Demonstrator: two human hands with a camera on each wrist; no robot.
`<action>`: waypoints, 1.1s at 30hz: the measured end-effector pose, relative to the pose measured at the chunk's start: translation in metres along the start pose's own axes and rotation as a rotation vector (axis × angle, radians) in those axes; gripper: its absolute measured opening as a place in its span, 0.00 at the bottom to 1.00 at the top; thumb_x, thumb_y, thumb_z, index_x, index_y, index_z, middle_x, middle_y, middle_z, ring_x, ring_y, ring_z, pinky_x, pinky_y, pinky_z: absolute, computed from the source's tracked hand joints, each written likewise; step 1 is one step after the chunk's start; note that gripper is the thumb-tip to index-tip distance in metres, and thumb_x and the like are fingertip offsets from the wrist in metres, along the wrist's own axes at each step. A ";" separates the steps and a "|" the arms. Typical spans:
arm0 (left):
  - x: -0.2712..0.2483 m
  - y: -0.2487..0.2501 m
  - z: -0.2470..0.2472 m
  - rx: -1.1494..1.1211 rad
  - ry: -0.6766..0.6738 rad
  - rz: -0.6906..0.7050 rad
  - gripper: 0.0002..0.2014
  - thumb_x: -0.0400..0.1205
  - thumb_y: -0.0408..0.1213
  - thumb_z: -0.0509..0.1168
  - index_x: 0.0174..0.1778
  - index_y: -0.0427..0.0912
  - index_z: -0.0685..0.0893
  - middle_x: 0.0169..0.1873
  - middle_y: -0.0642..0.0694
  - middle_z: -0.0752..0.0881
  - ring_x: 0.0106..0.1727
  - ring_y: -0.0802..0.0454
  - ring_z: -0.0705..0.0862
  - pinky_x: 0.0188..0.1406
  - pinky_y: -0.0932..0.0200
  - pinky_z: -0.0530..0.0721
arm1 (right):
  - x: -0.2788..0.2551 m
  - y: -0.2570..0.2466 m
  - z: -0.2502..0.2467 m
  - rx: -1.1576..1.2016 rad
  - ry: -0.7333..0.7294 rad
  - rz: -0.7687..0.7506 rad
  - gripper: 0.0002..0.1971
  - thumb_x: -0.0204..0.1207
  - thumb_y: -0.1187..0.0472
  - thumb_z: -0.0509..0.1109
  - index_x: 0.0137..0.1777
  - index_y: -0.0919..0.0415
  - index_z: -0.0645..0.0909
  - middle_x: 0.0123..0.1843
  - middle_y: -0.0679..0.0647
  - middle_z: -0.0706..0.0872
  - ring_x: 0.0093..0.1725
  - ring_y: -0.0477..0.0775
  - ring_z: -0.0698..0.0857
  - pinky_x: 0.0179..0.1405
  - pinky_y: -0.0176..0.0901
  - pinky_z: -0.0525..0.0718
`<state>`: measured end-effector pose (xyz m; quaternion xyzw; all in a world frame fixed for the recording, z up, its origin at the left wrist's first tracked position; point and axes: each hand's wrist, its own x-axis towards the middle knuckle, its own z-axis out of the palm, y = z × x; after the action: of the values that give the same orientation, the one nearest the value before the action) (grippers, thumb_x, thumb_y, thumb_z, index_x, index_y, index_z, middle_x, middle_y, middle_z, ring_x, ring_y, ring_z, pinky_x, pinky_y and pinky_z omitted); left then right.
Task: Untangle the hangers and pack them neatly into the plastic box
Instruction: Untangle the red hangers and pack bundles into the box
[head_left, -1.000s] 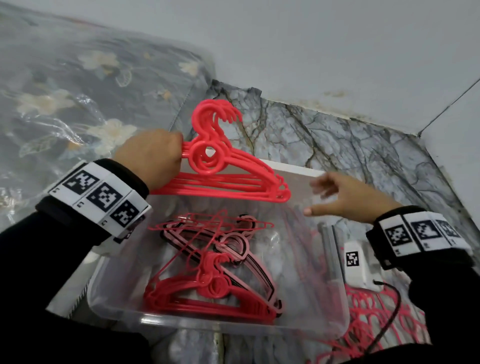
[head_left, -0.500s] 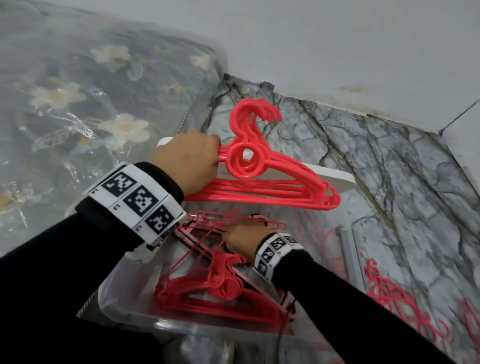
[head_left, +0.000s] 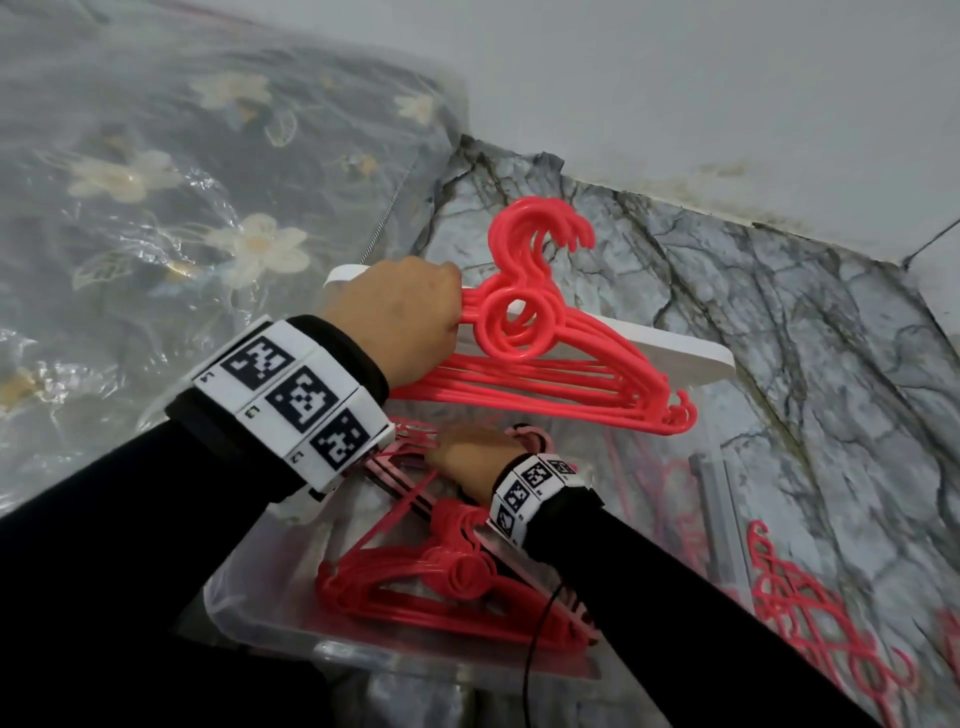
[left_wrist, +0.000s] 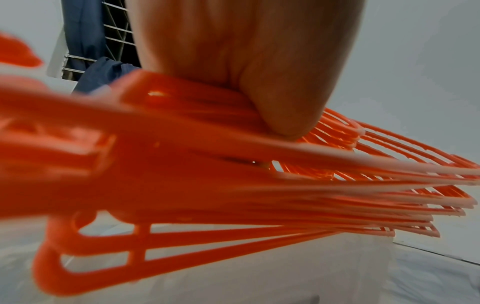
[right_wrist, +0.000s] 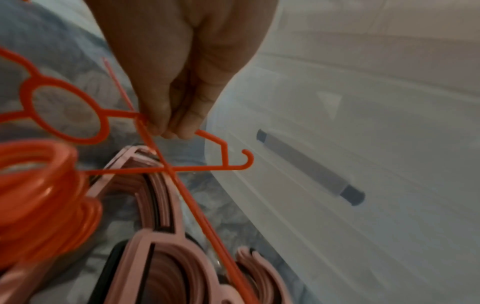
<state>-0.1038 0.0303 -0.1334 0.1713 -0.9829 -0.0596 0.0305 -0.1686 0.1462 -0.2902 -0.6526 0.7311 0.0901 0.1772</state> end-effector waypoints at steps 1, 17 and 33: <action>-0.001 0.001 -0.001 -0.005 0.000 0.001 0.02 0.78 0.31 0.57 0.44 0.41 0.74 0.29 0.47 0.70 0.33 0.43 0.71 0.42 0.44 0.82 | -0.002 0.000 -0.006 0.026 0.034 -0.007 0.14 0.79 0.64 0.62 0.62 0.65 0.81 0.60 0.65 0.84 0.61 0.64 0.83 0.59 0.50 0.81; 0.002 0.002 -0.004 -0.042 0.064 -0.049 0.05 0.78 0.32 0.57 0.39 0.44 0.67 0.28 0.52 0.65 0.35 0.43 0.70 0.47 0.38 0.82 | -0.094 0.010 -0.013 0.373 -0.187 0.269 0.09 0.71 0.68 0.72 0.50 0.63 0.89 0.51 0.60 0.90 0.54 0.58 0.85 0.51 0.42 0.79; 0.000 0.004 0.002 0.024 0.038 0.035 0.07 0.79 0.31 0.57 0.51 0.35 0.76 0.43 0.34 0.84 0.42 0.33 0.82 0.35 0.51 0.69 | -0.068 0.010 0.031 0.241 -0.437 0.208 0.18 0.78 0.69 0.62 0.67 0.67 0.77 0.61 0.68 0.83 0.61 0.67 0.82 0.54 0.48 0.76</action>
<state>-0.1055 0.0339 -0.1348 0.1553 -0.9857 -0.0441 0.0483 -0.1678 0.2219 -0.2940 -0.5134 0.7440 0.1587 0.3972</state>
